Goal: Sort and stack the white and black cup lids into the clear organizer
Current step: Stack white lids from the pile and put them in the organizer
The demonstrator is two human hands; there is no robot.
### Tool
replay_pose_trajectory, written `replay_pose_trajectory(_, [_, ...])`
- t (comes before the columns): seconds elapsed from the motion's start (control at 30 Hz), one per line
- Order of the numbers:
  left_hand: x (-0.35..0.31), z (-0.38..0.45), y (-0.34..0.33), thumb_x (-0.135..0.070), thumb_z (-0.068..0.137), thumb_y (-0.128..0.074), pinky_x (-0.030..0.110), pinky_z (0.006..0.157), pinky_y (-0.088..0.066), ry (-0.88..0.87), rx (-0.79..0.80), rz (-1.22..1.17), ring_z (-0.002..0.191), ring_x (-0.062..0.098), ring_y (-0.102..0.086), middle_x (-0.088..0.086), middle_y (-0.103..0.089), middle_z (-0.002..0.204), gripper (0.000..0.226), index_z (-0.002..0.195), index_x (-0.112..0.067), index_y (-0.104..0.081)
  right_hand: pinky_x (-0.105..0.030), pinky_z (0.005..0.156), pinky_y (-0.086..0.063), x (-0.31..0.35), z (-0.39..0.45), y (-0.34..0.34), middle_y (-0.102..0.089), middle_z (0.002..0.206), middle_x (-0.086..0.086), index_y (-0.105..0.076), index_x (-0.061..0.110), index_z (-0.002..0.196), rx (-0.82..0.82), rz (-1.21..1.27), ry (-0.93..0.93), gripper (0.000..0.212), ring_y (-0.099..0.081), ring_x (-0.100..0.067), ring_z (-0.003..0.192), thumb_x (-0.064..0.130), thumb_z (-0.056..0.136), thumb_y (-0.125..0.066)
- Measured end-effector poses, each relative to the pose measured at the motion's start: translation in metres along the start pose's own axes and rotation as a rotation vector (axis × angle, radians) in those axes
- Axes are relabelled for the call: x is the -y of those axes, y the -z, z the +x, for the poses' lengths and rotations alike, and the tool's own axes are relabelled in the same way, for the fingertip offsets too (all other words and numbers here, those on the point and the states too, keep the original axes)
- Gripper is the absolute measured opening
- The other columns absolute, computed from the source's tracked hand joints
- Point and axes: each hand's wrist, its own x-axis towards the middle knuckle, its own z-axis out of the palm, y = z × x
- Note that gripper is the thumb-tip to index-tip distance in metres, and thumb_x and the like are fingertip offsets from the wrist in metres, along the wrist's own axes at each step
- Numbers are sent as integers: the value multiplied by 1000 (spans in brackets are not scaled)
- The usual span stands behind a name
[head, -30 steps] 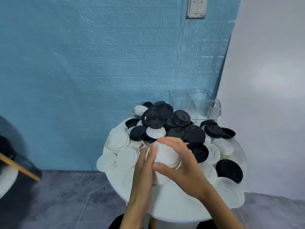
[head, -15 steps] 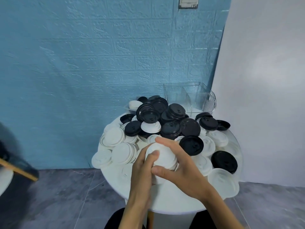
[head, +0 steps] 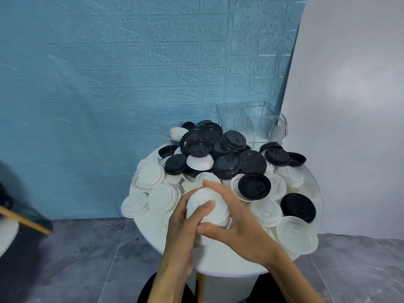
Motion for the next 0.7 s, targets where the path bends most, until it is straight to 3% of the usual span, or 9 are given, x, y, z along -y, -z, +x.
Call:
replay_pose_trajectory(0.13, [5,2,2,-45,60,-80,37,75,-57,10,-1,-23,104,20,-74,2,-77,114,61,118,-31,-72,-24,116,-34,0,-12,10,-40,154,15,-31,36,154,49,-30,8,91,-36,-11,146,40,81,-85])
replay_pose_trajectory(0.3, [7,6,4,-48,50,-80,43,83,-52,12,-50,-51,95,9,-73,-3,-78,110,62,111,-35,-75,-12,111,-33,-5,-44,54,-47,150,14,-47,40,146,-227,-279,23,71,-43,-7,141,56,83,-76])
replay_pose_trajectory(0.37, [6,6,3,-48,49,-81,44,84,-53,20,-40,-61,94,7,-73,-4,-78,109,61,109,-36,-76,-18,110,-38,-10,-60,76,-46,150,18,-48,45,144,-297,-410,-18,66,-43,-3,140,63,83,-69])
replay_pose_trajectory(0.53, [6,4,-7,-49,51,-79,34,74,-54,32,11,-63,92,5,-74,-5,-78,108,59,108,-38,-75,-43,112,-41,-28,-101,110,-38,151,30,-45,55,141,-303,-624,-207,66,-39,-3,141,78,80,-58])
replay_pose_trajectory(0.63, [8,2,-19,-49,50,-79,19,57,-52,43,47,-60,86,2,-73,-6,-78,106,62,110,-36,-75,-43,116,-36,-36,-119,114,-32,151,36,-40,59,142,-230,-703,-266,69,-32,0,144,83,79,-54])
replay_pose_trajectory(0.7, [9,1,-27,-49,49,-79,17,56,-51,54,61,-63,86,2,-73,-6,-78,106,62,110,-36,-75,-38,117,-31,-38,-126,114,-28,152,38,-37,60,143,-183,-715,-284,68,-27,3,145,83,81,-52])
